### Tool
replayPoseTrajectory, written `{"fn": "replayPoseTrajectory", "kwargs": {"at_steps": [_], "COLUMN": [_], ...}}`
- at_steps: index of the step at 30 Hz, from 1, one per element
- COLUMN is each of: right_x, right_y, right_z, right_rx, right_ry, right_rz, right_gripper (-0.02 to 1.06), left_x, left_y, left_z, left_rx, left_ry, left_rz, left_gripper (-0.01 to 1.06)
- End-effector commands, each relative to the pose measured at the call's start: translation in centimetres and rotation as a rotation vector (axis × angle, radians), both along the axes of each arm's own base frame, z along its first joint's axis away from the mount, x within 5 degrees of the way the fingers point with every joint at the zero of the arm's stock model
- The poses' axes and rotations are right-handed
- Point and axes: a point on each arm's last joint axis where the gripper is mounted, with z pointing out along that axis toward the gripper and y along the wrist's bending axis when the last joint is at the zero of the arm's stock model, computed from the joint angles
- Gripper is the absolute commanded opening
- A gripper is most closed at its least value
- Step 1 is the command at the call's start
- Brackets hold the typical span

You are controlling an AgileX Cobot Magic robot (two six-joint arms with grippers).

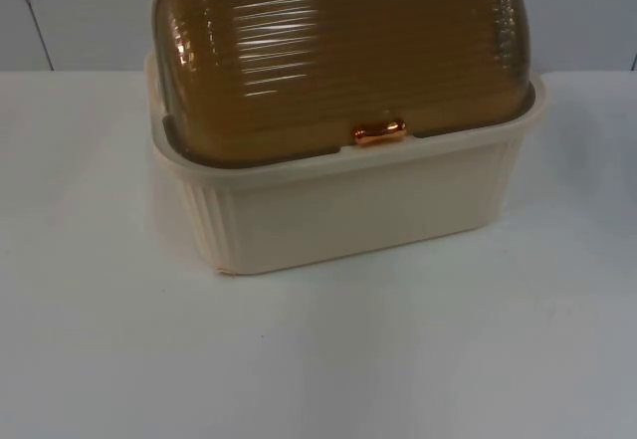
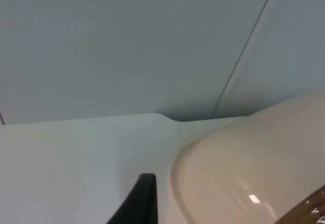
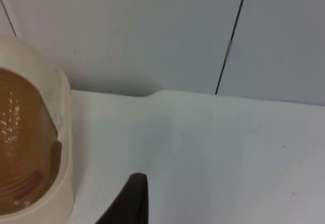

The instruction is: Open the box lid with the left hand, place the block into the box with the right hand, then close the box lid with the left hand.

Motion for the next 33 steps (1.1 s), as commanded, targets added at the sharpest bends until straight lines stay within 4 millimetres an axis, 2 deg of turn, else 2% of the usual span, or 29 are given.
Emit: {"fn": "replayPoseTrajectory", "kwargs": {"at_steps": [1,8,11,13,14,15,16,18,19,23,24,28,30,31,33], "right_x": [-0.8,-1.0,-1.4,-1.9,-1.9,-2.4,-4.0,-6.5,-6.5,-12.4,-12.4,-18.1,-20.9,-20.9,-23.4], "right_y": [-0.1,-0.2,-0.4,-0.7,-0.7,-0.9,-1.1,-1.1,-1.1,-0.6,-0.6,-0.2,-0.1,-0.1,0.1], "right_z": [0.8,0.6,-0.7,-2.1,-2.1,-3.1,-4.0,-4.4,-4.4,-1.1,-1.1,0.1,0.1,0.1,-0.1], "right_rx": [-0.008,0.102,0.066,0.05,0.05,0.048,0.048,0.008,0.008,0.008,0.008,-0.044,-0.038,-0.038,-0.029], "right_ry": [-0.034,-0.002,0.083,0.078,0.078,0.085,0.085,0.035,0.035,-0.276,-0.276,-0.396,-0.424,-0.424,-0.467], "right_rz": [-0.012,-0.086,-0.097,-0.13,-0.13,-0.158,-0.193,-0.199,-0.199,-0.185,-0.185,-0.173,-0.173,-0.173,-0.169], "right_gripper": [1.05,1.05,1.05,1.05,1.05,1.05,1.05,1.05,1.05,1.05,1.05,1.05,1.05,1.05,1.05], "left_x": [-0.3,-1.0,-1.3,-2.1,-2.1,-3.3,-4.5,-7.5,-7.5,-15.1,-15.1,-23.4,-27.1,-27.1,-30.9], "left_y": [-0.2,-0.7,-0.6,0.0,0.0,0.3,0.3,0.5,0.5,0.5,0.5,0.2,-0.1,-0.1,-0.4], "left_z": [0.3,-0.5,-1.1,-1.8,-1.8,-2.1,-2.3,-1.9,-1.9,1.7,1.7,5.3,5.9,5.9,5.8], "left_rx": [-0.021,-0.011,0.018,0.069,0.069,0.097,0.099,0.129,0.129,0.162,0.162,0.151,0.157,0.157,0.187], "left_ry": [-0.009,0.098,0.101,0.06,0.06,0.024,0.009,-0.064,-0.064,-0.331,-0.331,-0.606,-0.707,-0.707,-0.783], "left_rz": [0.0,-0.072,-0.069,-0.023,-0.023,0.011,0.025,0.048,0.048,0.085,0.085,0.098,0.091,0.091,0.07], "left_gripper": [1.03,1.03,1.03,1.03,1.03,1.03,1.03,1.03,1.03,1.03,1.03,1.03,1.03,1.03,1.03]}}
